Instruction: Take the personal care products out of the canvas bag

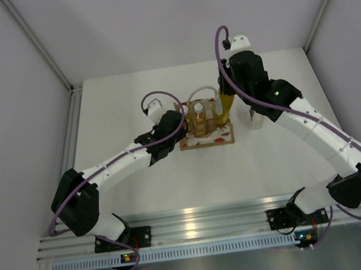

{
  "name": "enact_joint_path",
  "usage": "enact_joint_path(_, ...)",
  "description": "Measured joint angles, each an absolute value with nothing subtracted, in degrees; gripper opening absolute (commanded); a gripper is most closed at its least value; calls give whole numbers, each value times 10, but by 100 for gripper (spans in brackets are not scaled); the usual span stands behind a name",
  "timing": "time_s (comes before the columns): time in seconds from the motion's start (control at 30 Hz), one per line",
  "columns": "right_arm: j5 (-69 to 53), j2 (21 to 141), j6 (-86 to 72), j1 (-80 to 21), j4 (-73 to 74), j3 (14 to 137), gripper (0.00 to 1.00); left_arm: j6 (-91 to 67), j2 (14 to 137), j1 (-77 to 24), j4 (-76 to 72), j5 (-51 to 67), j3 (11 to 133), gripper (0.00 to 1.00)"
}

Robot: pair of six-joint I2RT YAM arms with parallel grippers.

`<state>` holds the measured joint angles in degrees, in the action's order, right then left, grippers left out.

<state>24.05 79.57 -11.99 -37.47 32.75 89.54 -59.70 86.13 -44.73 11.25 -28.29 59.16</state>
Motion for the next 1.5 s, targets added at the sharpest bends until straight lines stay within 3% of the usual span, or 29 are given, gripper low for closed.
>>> enact_joint_path(0.77, 299, 700, -97, -361, 366, 882, 0, -597, 862, -447, 113, -280, 593, 0)
enact_joint_path(1.5, 140, 549, -100, -24, 317, 620, 0, -594, 866, -447, 118, -274, 600, 0)
